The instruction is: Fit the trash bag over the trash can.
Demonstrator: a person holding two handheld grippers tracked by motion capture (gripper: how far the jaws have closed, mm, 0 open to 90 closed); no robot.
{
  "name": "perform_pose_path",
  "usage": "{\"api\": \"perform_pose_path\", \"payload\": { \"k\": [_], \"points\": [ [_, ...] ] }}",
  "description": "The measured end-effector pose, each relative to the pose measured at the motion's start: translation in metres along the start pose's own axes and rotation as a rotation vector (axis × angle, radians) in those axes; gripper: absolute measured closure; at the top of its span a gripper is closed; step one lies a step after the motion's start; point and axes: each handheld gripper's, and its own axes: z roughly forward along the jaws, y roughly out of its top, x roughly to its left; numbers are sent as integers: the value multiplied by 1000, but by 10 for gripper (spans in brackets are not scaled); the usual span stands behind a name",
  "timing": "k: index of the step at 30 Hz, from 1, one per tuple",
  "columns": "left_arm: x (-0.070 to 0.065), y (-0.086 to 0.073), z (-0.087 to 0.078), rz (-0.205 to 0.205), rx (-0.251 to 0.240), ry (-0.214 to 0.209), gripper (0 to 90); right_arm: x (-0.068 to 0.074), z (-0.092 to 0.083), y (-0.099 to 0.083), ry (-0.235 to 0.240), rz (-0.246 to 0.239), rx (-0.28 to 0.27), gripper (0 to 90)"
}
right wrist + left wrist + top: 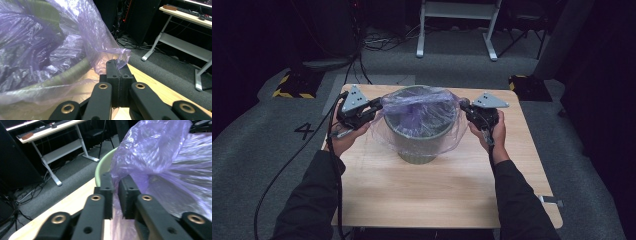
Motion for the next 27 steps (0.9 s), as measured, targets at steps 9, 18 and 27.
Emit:
{"api": "perform_pose_path", "payload": {
  "k": [9,18,27],
  "points": [
    [21,-10,33,-73,37,19,896,-9,21,-1,6,29,29,900],
    [39,-18,47,-146,69,38,898,-16,36,-4,-11,55,64,900],
    [54,-35,73,-222,187,27,898,-23,55,-16,27,135,137,900]
  ]
}}
